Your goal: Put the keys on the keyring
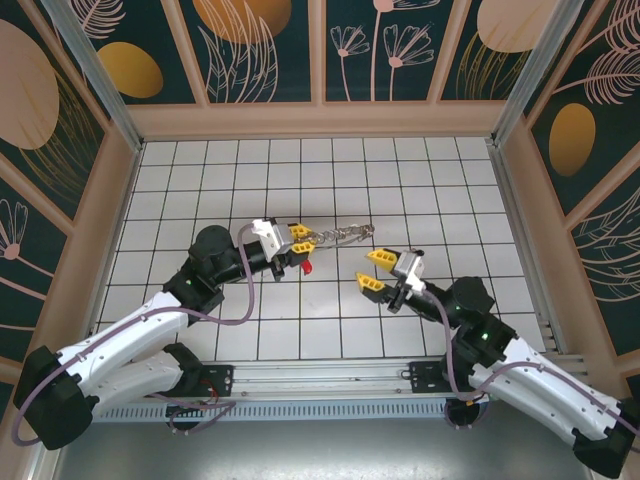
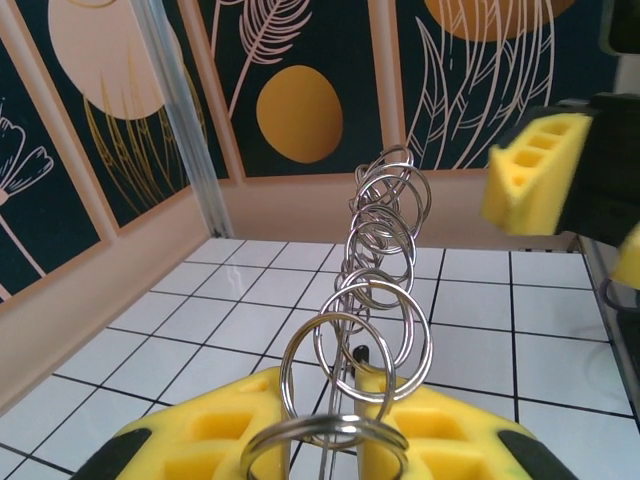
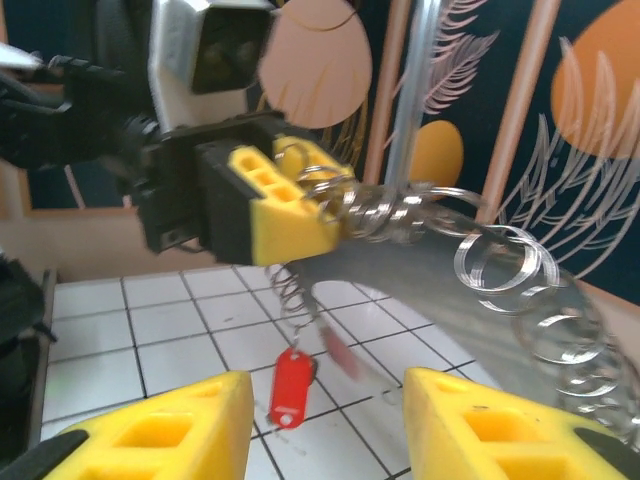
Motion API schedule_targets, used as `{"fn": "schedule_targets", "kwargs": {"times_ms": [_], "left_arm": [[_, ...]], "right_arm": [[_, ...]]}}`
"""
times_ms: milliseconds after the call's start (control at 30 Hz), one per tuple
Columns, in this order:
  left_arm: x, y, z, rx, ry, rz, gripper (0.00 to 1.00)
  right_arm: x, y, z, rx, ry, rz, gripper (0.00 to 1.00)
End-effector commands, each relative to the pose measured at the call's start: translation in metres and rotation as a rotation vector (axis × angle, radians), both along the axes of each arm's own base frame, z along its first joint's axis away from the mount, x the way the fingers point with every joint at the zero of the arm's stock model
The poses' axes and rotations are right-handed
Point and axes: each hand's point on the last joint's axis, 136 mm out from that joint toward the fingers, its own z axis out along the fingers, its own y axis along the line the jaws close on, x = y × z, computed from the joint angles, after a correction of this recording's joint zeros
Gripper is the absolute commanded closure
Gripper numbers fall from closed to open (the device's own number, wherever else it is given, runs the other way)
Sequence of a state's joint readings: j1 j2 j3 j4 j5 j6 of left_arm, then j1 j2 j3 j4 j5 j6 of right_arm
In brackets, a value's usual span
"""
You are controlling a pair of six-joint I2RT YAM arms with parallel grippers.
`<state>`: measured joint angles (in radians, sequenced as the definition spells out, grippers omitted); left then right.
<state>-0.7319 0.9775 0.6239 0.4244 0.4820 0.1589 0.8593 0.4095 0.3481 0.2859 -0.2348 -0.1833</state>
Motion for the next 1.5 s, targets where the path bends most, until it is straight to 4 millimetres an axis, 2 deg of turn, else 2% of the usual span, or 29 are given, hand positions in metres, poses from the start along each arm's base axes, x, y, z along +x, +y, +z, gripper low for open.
{"fn": "schedule_targets", "kwargs": {"times_ms": [0, 233, 433, 933, 1467], "left_arm": [[-0.011, -0.004, 0.017, -0.064, -0.051, -0.068, 1.0], [-0.013, -0.004, 0.017, -0.066, -0.066, -0.084, 1.0], [-0.02, -0.007, 0.016, -0.062, -0.078, -0.127, 1.0], [-0.03, -0.007, 0.02, -0.07, -0.111, -0.176, 1.0], [-0.033, -0.013, 0.015, -0.05, -0.106, -0.22, 1.0]], "right_arm": [[-0.007, -0.011, 0.035, 0.191, -0.009, 0.061, 0.53], [-0.001, -0.013, 0.036, 0.205, 0.01, 0.06, 0.53], [-0.001, -0.009, 0.033, 0.177, 0.027, 0.077, 0.64], [0.013, -0.017, 0.028, 0.191, 0.07, -0.011, 0.63], [0.013, -0.007, 0.024, 0.178, 0.094, 0.037, 0.67]]}}
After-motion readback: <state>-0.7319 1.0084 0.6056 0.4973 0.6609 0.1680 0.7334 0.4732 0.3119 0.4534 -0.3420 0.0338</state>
